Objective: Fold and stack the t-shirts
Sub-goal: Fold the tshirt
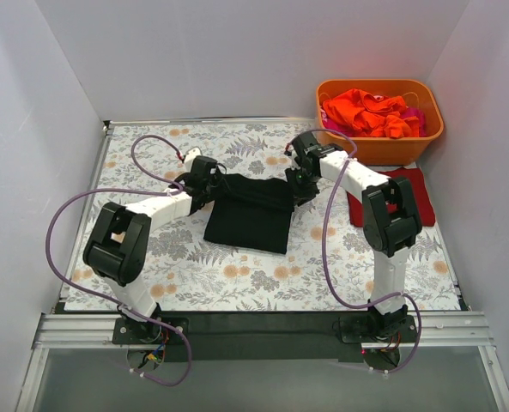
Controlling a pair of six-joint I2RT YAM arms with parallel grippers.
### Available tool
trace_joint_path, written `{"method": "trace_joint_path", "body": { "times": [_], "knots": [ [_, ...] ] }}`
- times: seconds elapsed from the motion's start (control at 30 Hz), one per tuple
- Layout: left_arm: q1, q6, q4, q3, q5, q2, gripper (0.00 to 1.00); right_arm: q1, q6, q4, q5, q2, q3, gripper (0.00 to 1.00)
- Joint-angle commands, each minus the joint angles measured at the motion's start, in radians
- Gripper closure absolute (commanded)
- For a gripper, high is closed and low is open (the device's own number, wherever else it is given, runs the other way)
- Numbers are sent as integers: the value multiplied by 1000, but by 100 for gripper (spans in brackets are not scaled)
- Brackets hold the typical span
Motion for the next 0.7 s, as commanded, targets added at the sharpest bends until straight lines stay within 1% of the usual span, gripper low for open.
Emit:
{"method": "trace_joint_path", "body": {
  "times": [0.0, 0.1, 0.17, 0.27, 0.37, 0.4, 0.47, 0.5, 0.6, 0.67],
  "knots": [
    [14, 37, 24, 8, -64, -74, 37, -11, 6, 34, 110, -103, -2, 67],
    [14, 42, 17, -1, -64, -169, 24, -8, -12, 77, 107, -176, -7, 63],
    [9, 39, 0, -16, -52, -247, 23, 0, -34, 127, 60, -231, -36, 60],
    [0, 21, -29, -64, -27, -343, 23, 13, -58, 176, -35, -288, -83, 59],
    [-6, -1, -51, -125, 16, -413, 22, 33, -90, 227, -173, -314, -131, 60],
    [-11, -4, -54, -139, 26, -425, 23, 44, -95, 236, -239, -314, -140, 60],
    [-14, -9, -54, -173, 69, -433, 23, 49, -118, 247, -296, -288, -151, 61],
    [-12, -9, -54, -177, 83, -424, 25, 49, -127, 247, -356, -275, -151, 62],
    [-16, -9, -51, -177, 112, -376, 29, 49, -161, 249, -425, -212, -137, 65],
    [-14, -4, -49, -156, 109, -341, 29, 50, -169, 249, -421, -161, -119, 66]
  ]
}}
